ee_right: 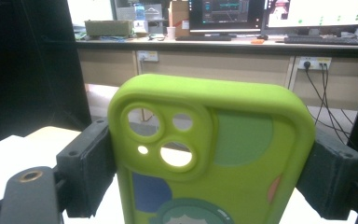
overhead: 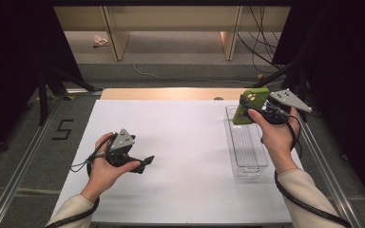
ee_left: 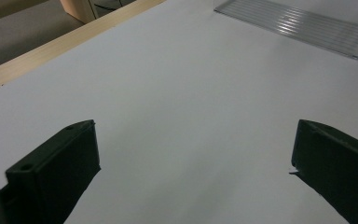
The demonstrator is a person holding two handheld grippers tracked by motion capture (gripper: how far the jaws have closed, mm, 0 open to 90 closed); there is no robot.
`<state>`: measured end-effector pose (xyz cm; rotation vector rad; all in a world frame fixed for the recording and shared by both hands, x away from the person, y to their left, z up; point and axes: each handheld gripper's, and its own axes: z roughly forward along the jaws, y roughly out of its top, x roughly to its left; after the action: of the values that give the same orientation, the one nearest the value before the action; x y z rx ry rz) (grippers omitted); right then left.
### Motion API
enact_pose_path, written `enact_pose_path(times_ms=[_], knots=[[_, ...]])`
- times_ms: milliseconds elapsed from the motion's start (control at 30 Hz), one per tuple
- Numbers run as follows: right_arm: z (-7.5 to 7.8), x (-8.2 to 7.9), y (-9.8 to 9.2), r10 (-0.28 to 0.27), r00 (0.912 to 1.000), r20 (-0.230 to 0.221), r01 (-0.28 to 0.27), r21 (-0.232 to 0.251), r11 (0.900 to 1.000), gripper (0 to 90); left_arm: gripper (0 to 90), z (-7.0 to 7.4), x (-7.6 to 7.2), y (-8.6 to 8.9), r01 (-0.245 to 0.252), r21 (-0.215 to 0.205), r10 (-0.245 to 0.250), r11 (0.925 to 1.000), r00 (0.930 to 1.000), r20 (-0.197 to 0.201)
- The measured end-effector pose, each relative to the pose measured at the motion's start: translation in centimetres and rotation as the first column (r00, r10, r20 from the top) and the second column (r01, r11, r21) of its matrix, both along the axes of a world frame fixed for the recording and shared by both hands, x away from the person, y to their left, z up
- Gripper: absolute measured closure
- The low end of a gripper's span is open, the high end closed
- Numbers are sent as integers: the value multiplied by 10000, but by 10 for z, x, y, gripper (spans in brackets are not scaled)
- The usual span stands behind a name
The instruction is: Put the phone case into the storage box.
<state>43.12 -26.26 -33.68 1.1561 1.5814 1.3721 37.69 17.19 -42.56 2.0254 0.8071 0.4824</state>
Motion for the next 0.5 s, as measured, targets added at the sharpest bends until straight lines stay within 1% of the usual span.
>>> enact_pose_path(times_ms=[500], knots=[[-2,6,-5,-164,9998,-103,164,-33,9999,172,6,0,0,0,10,-31,-10,10000,10000,-12]])
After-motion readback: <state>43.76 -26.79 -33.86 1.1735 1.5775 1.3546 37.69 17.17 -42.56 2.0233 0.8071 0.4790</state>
